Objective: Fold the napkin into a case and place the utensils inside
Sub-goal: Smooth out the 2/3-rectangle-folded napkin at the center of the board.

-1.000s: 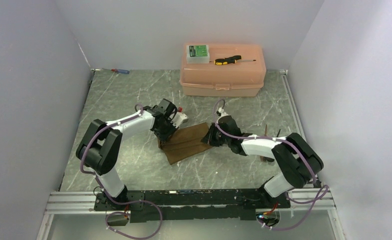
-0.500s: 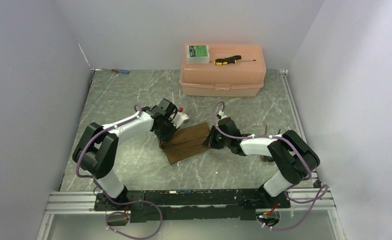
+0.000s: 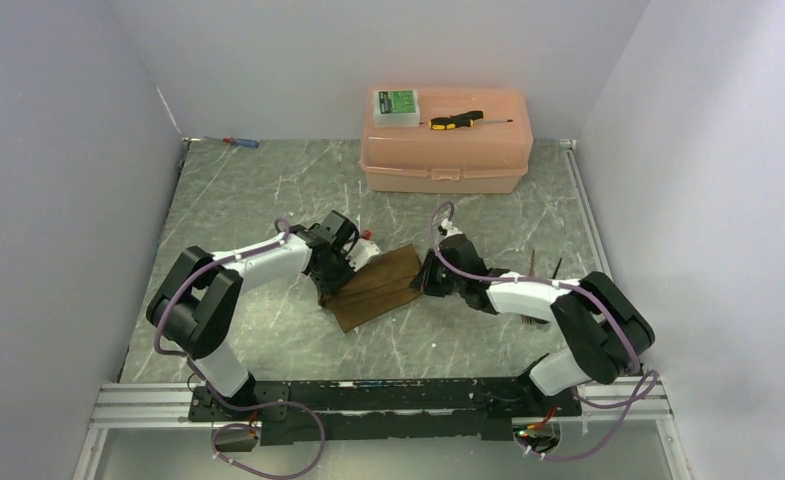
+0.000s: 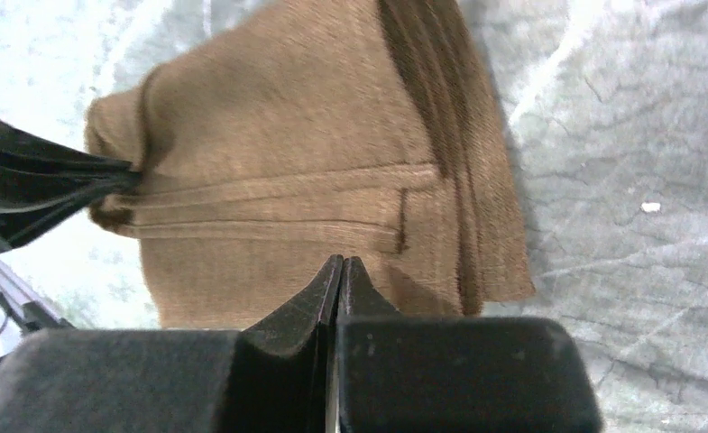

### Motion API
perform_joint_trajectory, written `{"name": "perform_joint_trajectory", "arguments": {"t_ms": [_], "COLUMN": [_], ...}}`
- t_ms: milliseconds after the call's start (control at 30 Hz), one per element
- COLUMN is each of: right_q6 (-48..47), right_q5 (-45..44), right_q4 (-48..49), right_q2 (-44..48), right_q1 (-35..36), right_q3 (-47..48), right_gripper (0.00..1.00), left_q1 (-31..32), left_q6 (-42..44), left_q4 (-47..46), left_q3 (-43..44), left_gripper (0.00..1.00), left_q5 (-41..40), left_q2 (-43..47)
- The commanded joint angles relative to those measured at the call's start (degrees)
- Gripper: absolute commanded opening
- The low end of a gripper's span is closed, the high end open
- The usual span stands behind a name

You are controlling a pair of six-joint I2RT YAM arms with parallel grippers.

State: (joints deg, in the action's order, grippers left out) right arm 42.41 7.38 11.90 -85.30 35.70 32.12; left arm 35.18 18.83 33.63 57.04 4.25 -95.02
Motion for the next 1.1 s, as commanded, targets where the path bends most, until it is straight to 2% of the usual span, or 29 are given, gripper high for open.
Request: {"name": "perform_joint_trajectory", "arguments": {"t_ms": [0,167,267,433,633,833,1067], "right_q6": [-2.0,-3.6,-4.0,-1.5,3.5,2.4,3.1], "right_q5": [-0.5,2.1,3.7,8.4,12.6,13.4,12.6], "right_q4": [-2.0,-1.9,-0.7,2.8,12.1,15.3,23.2], "right_q2": [4.0,-0.4,-6.0,-15.8,-20.9,-22.7,-25.9], "right_q1": [-0.6,-3.6,-4.5,-4.4,-3.7,-0.7,-1.9], "right_q3": [5.7,14.0,19.7,28.0,26.9,26.1,19.1], "right_gripper": [0.06,0.23,0.27,0.28,0.28,0.33,0.35], "left_q1": [0.7,0.8,0.8,0.8,0.8,0.8,0.8], "left_q6": [2.2,2.5,2.7,3.8,4.9,4.7,5.4], "left_q4": [-1.6,-2.1,-2.2,-1.7,-1.2,-1.4,-1.5], "left_q3": [-2.3,-3.2,-3.6,-3.7,-2.8,-2.0,-0.4], "left_gripper": [0.03,0.03,0.03,0.03,0.03,0.03,0.03], "left_q5": [-1.7,-3.3,-3.1,-3.3,-4.2,-4.2,-6.7], "left_q2": [1.4,1.1,1.9,2.8,2.3,0.4,-1.0]}}
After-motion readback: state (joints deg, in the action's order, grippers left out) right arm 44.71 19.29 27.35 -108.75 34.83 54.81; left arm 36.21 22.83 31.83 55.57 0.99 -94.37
